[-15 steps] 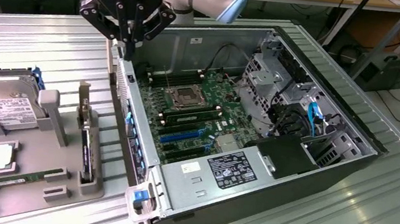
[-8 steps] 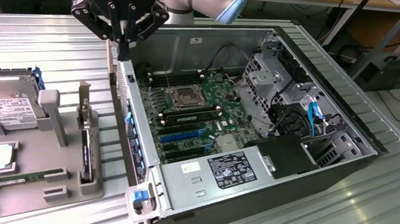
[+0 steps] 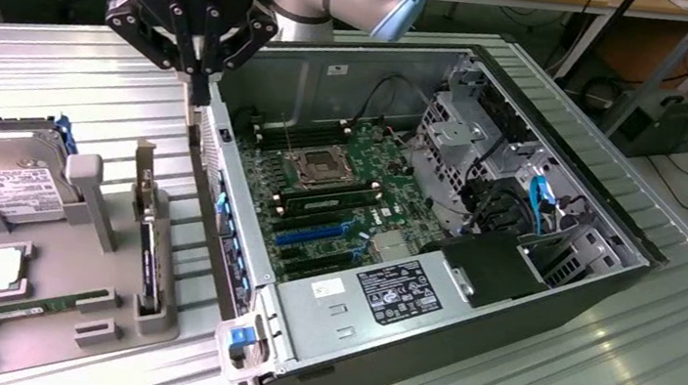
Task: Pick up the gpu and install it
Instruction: 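Reach for the gpu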
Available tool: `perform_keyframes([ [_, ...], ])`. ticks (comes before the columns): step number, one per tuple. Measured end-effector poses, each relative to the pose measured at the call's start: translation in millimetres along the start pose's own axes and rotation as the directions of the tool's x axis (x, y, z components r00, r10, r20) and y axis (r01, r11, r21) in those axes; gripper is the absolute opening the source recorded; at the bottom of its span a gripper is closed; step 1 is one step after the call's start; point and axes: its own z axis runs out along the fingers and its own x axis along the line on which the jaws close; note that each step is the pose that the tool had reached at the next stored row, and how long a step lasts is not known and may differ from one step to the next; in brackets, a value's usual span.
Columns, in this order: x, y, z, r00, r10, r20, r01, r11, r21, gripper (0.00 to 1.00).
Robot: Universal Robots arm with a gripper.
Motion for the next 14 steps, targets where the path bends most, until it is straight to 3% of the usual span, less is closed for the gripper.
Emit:
perform_keyframes([
  [14,14.3,-19.5,0.2,1.0,0.0,-0.0001,0.0,1.0,0.0,0.11],
])
